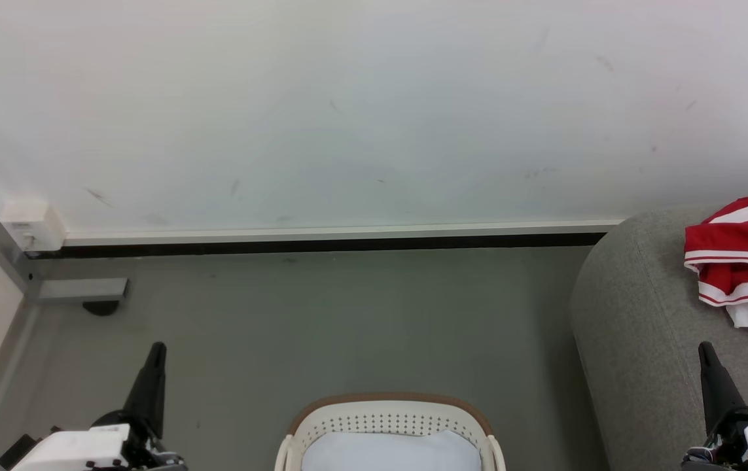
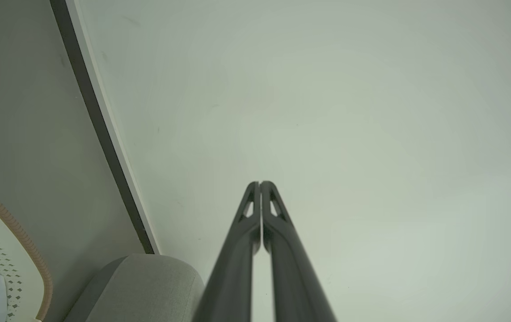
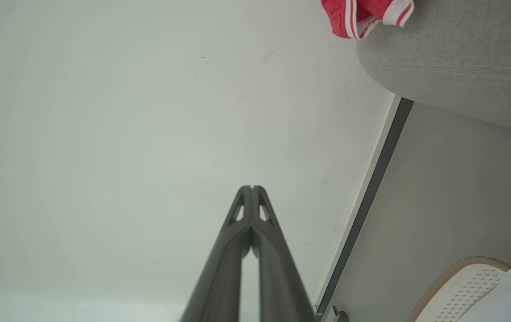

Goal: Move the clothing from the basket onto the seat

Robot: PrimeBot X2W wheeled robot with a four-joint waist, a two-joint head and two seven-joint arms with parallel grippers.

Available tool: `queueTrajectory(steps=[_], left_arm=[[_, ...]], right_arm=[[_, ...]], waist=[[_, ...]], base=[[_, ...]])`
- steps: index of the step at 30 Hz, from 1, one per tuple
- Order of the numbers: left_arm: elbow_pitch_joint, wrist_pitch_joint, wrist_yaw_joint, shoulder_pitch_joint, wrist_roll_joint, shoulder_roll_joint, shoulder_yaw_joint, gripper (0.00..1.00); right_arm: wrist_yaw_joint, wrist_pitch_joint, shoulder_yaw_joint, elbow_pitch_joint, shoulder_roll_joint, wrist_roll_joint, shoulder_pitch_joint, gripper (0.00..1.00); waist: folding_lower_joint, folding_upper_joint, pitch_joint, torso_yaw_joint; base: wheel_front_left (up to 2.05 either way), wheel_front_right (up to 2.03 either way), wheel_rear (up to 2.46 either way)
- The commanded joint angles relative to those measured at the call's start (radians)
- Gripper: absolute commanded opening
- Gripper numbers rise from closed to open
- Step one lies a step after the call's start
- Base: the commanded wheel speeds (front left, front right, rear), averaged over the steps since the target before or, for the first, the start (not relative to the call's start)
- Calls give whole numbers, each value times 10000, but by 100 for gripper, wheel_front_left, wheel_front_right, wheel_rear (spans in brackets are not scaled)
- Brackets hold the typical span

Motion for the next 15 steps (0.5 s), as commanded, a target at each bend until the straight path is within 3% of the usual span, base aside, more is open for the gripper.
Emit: queueTrajectory(steps=[1, 15], left_arm=[[-32, 39, -52, -83, -121, 14, 28, 0], [-32, 39, -52, -82, -120, 14, 28, 0]], right_arm=[[-24, 19, -11, -34, -60, 34, -101, 0], [-24, -20, 29, -36, -83, 70, -95, 0]], waist=[[0, 0, 0, 0], [0, 0, 0, 0]], base=[[0, 0, 0], [0, 0, 0]])
